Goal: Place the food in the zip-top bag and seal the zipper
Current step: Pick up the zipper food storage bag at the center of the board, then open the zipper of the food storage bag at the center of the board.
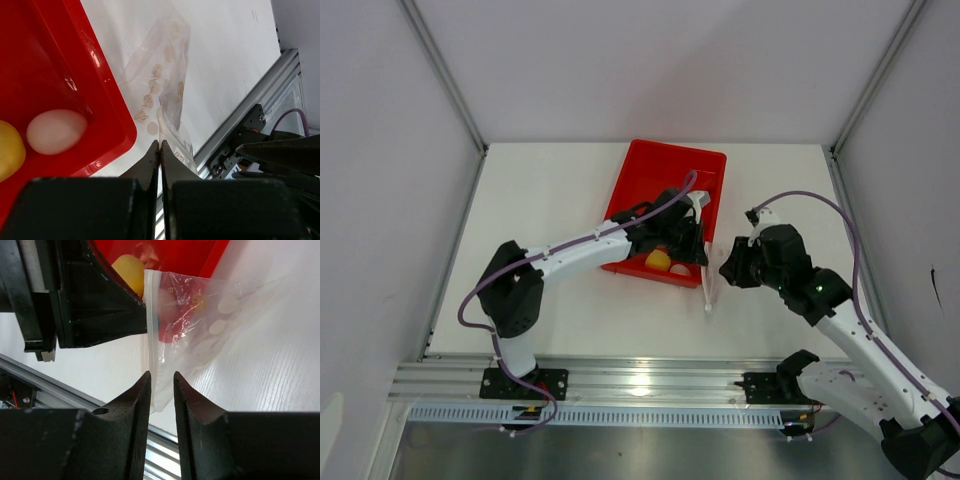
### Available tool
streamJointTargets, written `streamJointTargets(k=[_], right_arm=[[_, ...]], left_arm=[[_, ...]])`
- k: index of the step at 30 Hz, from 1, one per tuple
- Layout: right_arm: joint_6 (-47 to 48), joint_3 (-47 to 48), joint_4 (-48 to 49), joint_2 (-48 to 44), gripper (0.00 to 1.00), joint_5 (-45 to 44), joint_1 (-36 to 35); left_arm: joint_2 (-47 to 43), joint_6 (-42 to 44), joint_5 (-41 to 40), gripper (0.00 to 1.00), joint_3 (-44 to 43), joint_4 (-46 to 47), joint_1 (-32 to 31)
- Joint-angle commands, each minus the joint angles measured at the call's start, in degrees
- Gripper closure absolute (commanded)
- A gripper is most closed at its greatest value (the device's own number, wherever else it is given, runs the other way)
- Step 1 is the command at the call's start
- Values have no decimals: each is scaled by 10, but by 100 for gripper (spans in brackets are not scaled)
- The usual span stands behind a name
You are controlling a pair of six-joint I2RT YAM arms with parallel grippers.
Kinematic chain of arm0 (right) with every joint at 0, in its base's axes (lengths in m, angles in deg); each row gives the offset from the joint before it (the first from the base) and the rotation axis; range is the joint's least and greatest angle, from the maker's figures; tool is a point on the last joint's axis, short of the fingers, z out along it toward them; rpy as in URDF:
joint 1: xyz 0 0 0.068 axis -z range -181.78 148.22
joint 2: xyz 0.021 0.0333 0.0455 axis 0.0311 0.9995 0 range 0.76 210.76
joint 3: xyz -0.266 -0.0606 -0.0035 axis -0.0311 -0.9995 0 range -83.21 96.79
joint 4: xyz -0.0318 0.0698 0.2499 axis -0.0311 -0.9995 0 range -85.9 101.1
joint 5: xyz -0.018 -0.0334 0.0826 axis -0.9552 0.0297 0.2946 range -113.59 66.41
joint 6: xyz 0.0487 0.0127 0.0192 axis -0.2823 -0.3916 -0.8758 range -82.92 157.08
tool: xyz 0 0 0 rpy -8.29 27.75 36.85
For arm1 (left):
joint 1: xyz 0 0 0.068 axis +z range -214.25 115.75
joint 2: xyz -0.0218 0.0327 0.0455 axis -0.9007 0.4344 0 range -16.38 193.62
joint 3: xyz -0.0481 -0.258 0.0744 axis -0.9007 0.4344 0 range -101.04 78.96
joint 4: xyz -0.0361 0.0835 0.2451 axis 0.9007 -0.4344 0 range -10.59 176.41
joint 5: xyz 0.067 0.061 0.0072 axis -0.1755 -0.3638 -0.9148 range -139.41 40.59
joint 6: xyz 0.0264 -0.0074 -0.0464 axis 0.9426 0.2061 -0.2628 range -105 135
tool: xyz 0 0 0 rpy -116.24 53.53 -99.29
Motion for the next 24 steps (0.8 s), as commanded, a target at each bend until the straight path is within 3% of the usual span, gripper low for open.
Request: streamJointTargets(k=[1, 6, 12, 24], right_arm=[[-11, 5, -1, 11, 73, -12, -4], [-20, -1, 16, 16, 71, -9, -9], [-33, -5, 26, 40, 60, -19, -25], [-46, 3, 35, 98, 60, -84, -78]], left_arm=[[-19, 4, 18, 99, 10, 5, 2], [-23, 3, 20, 100, 15, 8, 1], [-24, 0, 25, 100, 17, 11, 1], [-25, -2, 27, 99, 8, 10, 2]])
